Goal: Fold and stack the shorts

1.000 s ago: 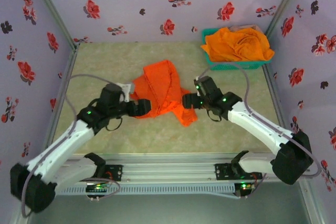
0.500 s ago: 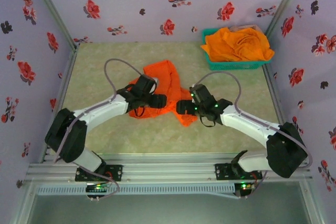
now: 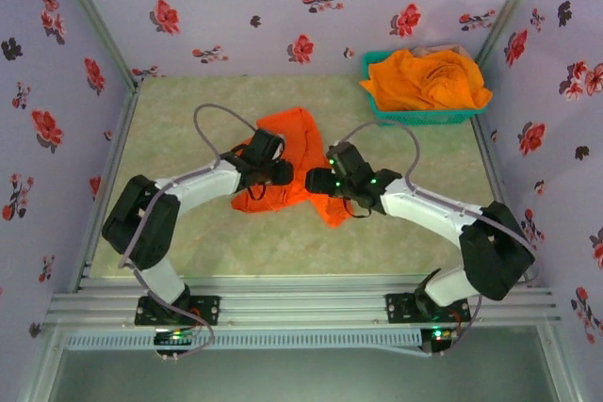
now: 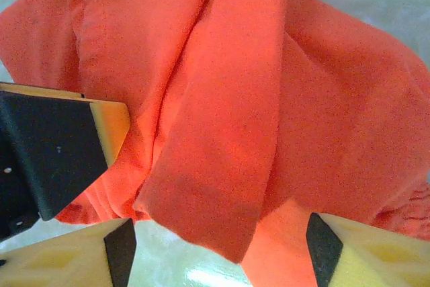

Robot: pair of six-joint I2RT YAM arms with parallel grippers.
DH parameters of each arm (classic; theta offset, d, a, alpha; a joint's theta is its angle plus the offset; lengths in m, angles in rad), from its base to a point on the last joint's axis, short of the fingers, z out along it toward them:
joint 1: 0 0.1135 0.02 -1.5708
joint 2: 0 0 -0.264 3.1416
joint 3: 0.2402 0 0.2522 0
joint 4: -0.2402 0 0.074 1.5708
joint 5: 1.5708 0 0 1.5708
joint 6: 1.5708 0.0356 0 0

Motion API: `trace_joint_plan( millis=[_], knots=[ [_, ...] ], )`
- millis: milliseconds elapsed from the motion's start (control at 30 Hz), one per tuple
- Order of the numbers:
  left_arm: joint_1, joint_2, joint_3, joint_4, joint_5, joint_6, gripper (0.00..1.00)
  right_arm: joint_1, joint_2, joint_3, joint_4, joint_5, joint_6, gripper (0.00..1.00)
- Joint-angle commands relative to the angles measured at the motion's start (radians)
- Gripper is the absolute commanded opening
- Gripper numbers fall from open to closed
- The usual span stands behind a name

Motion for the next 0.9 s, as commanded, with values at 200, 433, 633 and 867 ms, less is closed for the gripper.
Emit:
trace_joint_plan(
  millis=[200, 433, 633, 867],
  knots=[
    [0.015, -0.008, -0.037, 0.064, 0.028, -0.026, 0.16, 0.007, 0.081, 0.072, 0.037, 0.019, 0.064, 0.62],
    [0.021, -0.036, -0.051, 0.070, 0.031, -0.028, 0.06, 0.007, 0.115, 0.088, 0.066, 0.044, 0.100, 0.30],
    [0.059, -0.175, -0.081, 0.070, 0.028, -0.023, 0.00, -0.017, 0.095, 0.128, 0.014, 0.081, 0.069, 0.00],
    [0.204, -0.405, -0.097, -0.032, 0.022, 0.014, 0.00, -0.145, -0.131, 0.219, -0.182, 0.131, -0.061, 0.00]
  ],
)
